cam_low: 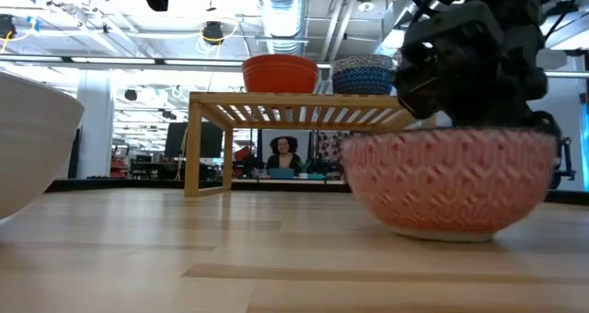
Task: Place and stack bowls onto a shelf
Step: Stack the small blue bowl on top of the other small red bowl on the shelf
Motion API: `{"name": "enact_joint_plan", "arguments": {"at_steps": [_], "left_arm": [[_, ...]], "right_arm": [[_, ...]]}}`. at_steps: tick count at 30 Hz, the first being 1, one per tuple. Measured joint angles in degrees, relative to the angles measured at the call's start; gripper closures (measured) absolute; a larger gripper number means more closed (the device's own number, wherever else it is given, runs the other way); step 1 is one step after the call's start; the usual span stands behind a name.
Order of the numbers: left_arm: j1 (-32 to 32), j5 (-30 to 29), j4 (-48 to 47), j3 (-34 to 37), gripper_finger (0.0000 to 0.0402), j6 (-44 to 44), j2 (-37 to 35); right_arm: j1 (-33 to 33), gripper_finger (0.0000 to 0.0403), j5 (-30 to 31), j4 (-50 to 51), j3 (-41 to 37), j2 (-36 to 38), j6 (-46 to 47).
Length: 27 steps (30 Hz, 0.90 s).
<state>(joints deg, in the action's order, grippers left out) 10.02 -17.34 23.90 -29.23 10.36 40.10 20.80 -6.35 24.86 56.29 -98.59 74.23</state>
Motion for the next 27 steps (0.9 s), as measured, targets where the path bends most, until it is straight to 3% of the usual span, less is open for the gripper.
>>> {"name": "enact_joint_plan", "arguments": {"at_steps": [5,18,27], "left_arm": [[0.0,-0.95,-0.32,0.0,0.0402,-0.27,0.02],[0.0,-2.53,-0.43,0.0,0.0401,-1.76,-0.02],[0.0,-2.88,0.05,0.0,0.0401,-1.68,-0.03]], "right_arm": [[-1.55,0.0366,0.28,1.94,-0.04,2.38,-4.67],[-9.22,0.0365,-2.35,15.69,0.05,24.43,-25.5],[-13.73,0.0365,-0.88,14.86,0.45,35.22,-23.68]]}}
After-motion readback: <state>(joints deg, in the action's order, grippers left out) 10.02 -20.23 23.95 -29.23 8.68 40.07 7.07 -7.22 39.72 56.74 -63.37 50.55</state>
